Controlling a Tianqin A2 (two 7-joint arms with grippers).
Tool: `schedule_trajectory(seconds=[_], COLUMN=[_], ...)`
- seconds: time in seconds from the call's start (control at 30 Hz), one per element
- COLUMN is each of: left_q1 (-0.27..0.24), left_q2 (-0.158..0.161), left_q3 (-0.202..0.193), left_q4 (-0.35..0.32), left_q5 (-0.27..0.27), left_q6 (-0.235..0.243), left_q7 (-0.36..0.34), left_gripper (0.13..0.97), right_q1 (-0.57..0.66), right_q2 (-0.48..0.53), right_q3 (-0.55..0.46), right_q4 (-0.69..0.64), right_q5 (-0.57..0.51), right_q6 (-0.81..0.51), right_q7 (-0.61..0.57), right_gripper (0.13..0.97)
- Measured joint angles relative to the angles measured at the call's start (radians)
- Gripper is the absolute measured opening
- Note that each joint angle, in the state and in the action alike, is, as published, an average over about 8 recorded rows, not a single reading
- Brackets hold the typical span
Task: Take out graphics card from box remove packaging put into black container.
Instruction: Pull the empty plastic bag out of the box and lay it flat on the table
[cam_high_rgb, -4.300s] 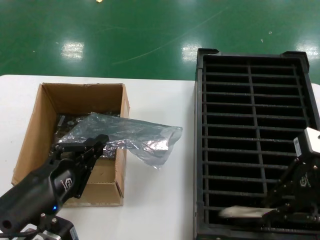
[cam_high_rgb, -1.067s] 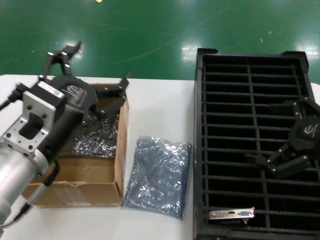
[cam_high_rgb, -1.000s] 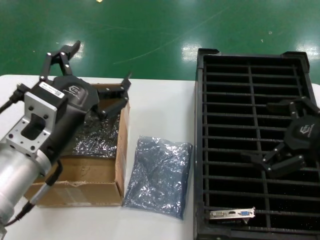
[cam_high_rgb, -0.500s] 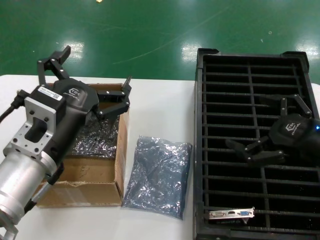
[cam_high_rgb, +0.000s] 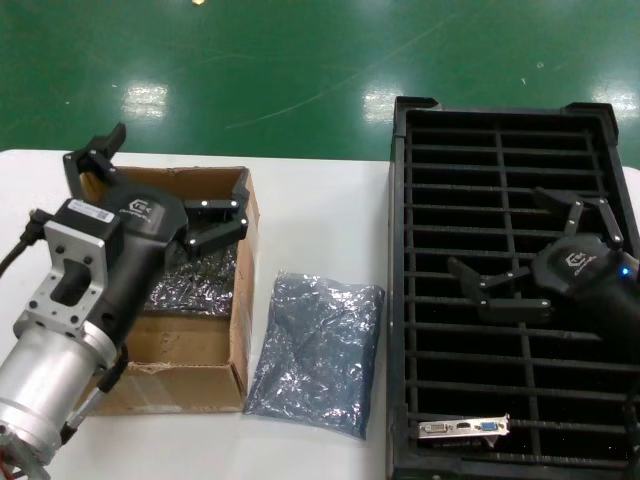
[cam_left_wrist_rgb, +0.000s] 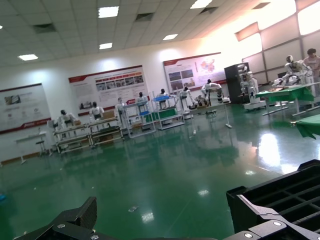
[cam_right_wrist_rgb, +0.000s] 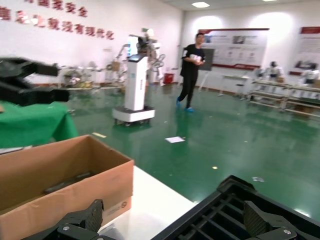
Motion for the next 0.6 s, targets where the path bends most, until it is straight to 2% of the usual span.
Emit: schedule_trajectory(seconds=[0.6], left_q1=[0.127], left_q2=[0.187], left_q3=[-0.179], left_q4=[0.107], left_q5=[0.144], left_q6=[0.109], left_q7=[-0.061], left_gripper=[0.966], right_q1=[-0.184], right_q2=[-0.141], right_q3=[0.072], right_q4=[0.026], right_q5=[0.019], right_q6=[0.269], right_q7=[-0.110], right_gripper=[0.966])
